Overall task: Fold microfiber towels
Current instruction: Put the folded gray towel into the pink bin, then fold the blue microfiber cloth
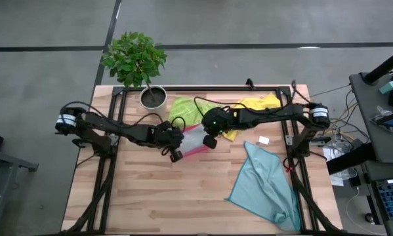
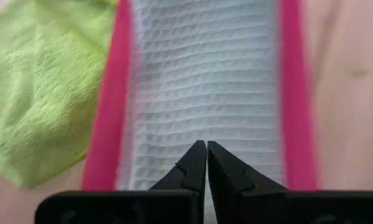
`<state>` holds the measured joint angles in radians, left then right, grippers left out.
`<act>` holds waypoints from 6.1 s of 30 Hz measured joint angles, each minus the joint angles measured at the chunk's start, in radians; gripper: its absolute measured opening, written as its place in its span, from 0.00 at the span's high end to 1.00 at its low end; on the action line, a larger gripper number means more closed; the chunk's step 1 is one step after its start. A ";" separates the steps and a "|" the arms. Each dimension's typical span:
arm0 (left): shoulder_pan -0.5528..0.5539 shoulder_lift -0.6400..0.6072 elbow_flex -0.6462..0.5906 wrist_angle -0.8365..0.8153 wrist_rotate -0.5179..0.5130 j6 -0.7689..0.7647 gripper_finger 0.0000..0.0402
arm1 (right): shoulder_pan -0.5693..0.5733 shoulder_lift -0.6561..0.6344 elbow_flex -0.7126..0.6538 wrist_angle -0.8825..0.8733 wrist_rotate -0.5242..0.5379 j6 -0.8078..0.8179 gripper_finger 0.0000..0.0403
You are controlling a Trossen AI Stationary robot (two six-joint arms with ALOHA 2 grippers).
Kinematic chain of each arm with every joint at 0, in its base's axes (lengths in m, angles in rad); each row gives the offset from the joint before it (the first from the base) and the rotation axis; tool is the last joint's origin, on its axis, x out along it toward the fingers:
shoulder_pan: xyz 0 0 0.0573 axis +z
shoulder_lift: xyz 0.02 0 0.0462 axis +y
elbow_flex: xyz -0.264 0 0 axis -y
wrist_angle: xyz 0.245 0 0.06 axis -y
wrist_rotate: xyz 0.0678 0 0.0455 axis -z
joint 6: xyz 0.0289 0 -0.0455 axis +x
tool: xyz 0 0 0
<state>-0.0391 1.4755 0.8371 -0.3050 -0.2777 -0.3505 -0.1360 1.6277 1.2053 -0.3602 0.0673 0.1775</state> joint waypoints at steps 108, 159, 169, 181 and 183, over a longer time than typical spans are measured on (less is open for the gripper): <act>-0.320 -0.104 -0.011 0.411 -0.287 0.259 1.00 | 0.351 -0.160 -0.437 -0.415 0.248 0.853 0.57; -0.235 0.383 0.065 0.983 -0.359 0.096 0.54 | 0.458 -0.423 0.001 -0.165 0.432 0.235 0.98; -0.229 0.411 0.066 0.985 -0.181 0.095 0.67 | 0.485 -0.423 0.001 -0.008 0.431 0.102 0.98; -0.369 0.237 0.064 0.698 -0.108 0.013 1.00 | 0.485 -0.501 0.013 -0.012 0.430 -0.029 0.98; -0.406 0.169 0.076 0.587 -0.108 -0.052 1.00 | 0.486 -0.510 0.009 -0.056 0.429 -0.021 0.98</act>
<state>-0.4450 1.6443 0.9128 0.2825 -0.3859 -0.4023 0.3503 1.1179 1.2146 -0.4159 0.4960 0.1562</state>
